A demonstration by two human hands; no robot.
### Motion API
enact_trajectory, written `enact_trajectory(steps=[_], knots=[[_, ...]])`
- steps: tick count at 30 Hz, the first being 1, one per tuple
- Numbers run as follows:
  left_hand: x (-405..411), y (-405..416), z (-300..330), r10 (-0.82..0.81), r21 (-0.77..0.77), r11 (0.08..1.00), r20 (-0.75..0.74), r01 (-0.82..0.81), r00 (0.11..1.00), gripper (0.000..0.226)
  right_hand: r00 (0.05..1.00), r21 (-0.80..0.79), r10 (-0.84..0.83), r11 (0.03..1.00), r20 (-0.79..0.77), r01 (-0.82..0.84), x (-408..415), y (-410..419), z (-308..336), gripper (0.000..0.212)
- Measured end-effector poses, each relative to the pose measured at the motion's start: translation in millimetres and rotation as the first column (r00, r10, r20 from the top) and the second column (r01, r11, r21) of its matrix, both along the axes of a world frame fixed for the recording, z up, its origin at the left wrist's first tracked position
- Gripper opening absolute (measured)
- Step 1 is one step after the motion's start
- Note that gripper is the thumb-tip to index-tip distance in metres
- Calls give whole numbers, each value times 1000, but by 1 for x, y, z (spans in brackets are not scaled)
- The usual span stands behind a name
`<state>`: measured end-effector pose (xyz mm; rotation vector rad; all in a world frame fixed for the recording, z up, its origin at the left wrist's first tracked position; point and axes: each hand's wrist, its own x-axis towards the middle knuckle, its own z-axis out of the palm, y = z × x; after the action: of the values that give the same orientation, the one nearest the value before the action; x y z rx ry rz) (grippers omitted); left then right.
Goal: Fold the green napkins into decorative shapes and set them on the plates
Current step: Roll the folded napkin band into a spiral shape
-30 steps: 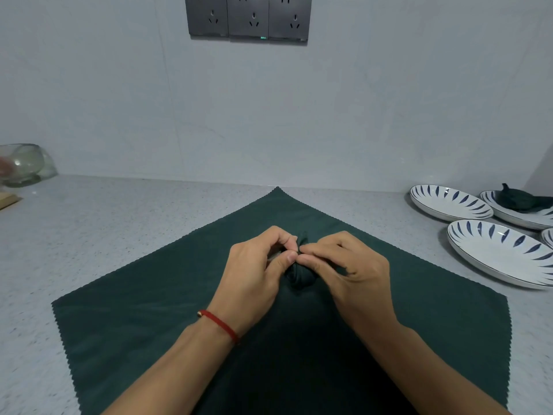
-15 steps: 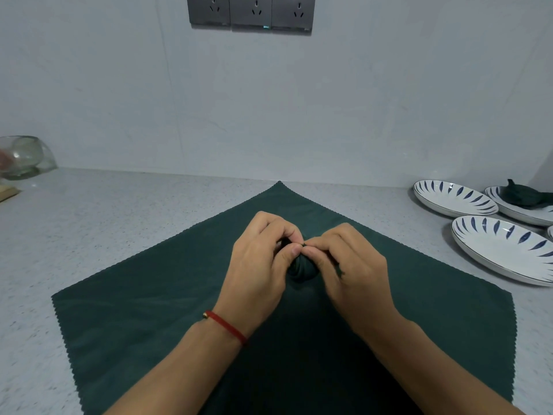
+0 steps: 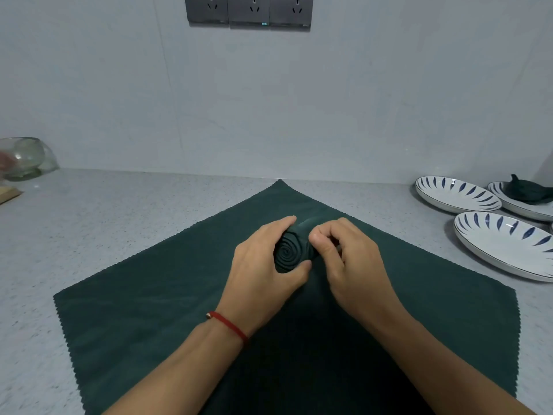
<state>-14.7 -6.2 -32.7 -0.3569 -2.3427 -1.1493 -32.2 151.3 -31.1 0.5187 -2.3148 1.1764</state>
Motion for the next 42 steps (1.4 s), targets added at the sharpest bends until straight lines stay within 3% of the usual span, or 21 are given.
enact_trajectory(steps=[3, 5, 11, 18, 25, 28, 30, 31, 33, 35, 37, 40, 42], knots=[[-1, -4, -1, -48, -37, 998, 3, 48, 999, 68, 963, -10, 132, 991, 235, -133, 0, 7, 7, 27], [0, -4, -1, -82, -23, 996, -7, 82, 997, 66, 930, -49, 201, 980, 309, -195, -1, 13, 11, 27], [-2, -3, -5, -79, -15, 997, 34, 80, 996, 66, 981, 82, 142, 985, 130, -154, 2, 14, 9, 20], [-1, -4, -3, -120, 15, 993, 24, 119, 993, 64, 978, -100, 154, 985, 141, -140, 5, 15, 12, 7], [-1, -3, -1, -277, 284, 931, 141, 229, 950, 54, 968, -56, 180, 983, 176, -172, 4, 16, 13, 15], [-1, -2, 0, -322, 454, 864, 160, 220, 933, 45, 983, -174, 72, 984, 168, -43, 1, 23, 18, 19], [-1, -3, 2, -305, 512, 841, 176, 178, 936, 39, 983, -234, -137, 959, 121, 162, -4, 34, 24, 18], [-1, -3, 2, -301, 536, 828, 179, 164, 937, 38, 963, -205, -239, 943, 126, 261, -6, 41, 26, 19], [0, -4, 3, -312, 569, 806, 174, 163, 934, 36, 898, -91, -328, 926, 292, 367, -9, 51, 26, 38], [3, -3, 6, -344, 607, 773, 158, 184, 926, 34, 814, -56, -250, 944, 525, 326, -9, 54, 27, 65], [3, -1, 4, -377, 645, 739, 161, 192, 912, 32, 750, -162, -103, 949, 654, 272, -11, 52, 28, 68], [2, -2, 3, -424, 712, 677, 171, 186, 889, 32, 790, -230, -30, 949, 613, 214, -13, 52, 34, 50], [2, -5, 2, -429, 682, 709, 212, 182, 878, 33, 824, -284, 32, 946, 565, 158, -12, 52, 41, 44]])
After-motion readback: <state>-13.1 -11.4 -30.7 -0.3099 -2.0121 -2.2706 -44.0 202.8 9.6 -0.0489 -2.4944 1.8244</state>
